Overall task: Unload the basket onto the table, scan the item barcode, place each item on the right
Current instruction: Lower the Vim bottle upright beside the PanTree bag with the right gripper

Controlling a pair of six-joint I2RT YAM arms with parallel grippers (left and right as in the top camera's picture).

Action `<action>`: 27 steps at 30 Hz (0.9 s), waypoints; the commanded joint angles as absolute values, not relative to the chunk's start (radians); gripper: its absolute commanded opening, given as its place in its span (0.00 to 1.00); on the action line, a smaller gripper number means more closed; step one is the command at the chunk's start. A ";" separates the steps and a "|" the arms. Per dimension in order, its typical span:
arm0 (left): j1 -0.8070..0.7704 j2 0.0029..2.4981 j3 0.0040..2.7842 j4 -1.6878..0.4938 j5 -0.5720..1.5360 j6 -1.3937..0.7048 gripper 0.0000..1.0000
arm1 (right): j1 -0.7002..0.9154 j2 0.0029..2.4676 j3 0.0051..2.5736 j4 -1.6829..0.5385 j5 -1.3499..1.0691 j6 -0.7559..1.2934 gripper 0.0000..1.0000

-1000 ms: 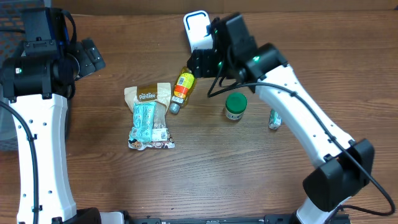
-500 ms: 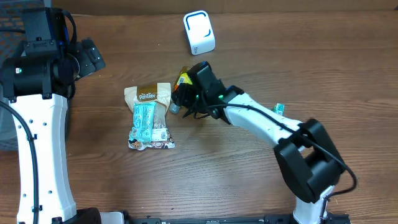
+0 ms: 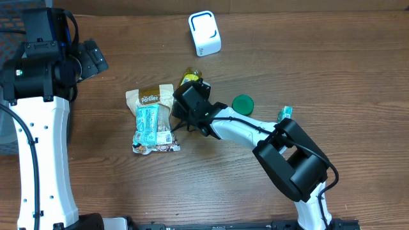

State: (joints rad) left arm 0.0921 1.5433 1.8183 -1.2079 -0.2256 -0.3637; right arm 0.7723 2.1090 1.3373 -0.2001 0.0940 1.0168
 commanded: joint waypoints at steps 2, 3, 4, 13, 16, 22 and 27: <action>0.093 1.544 1.819 -1.206 -0.243 -0.366 0.99 | 0.768 2.117 1.335 -0.216 0.152 1.055 0.39; 0.093 1.544 1.819 -1.206 -0.243 -0.366 1.00 | 0.768 2.117 1.335 -0.231 0.161 1.055 0.35; 0.093 1.544 1.819 -1.206 -0.243 -0.366 1.00 | 0.767 2.116 1.335 -0.251 0.166 1.050 0.33; 0.093 1.544 1.819 -1.206 -0.243 -0.366 1.00 | 0.695 1.940 1.336 -0.517 0.163 0.833 0.31; 0.093 1.544 1.819 -1.206 -0.243 -0.366 0.99 | 0.692 1.887 1.336 -0.578 0.128 0.709 0.28; 0.093 1.544 1.819 -1.206 -0.243 -0.366 1.00 | 0.692 1.870 1.336 -0.663 -0.078 0.541 0.28; 0.093 1.544 1.819 -1.206 -0.243 -0.366 1.00 | 0.692 1.856 1.354 -0.737 -0.110 0.514 0.28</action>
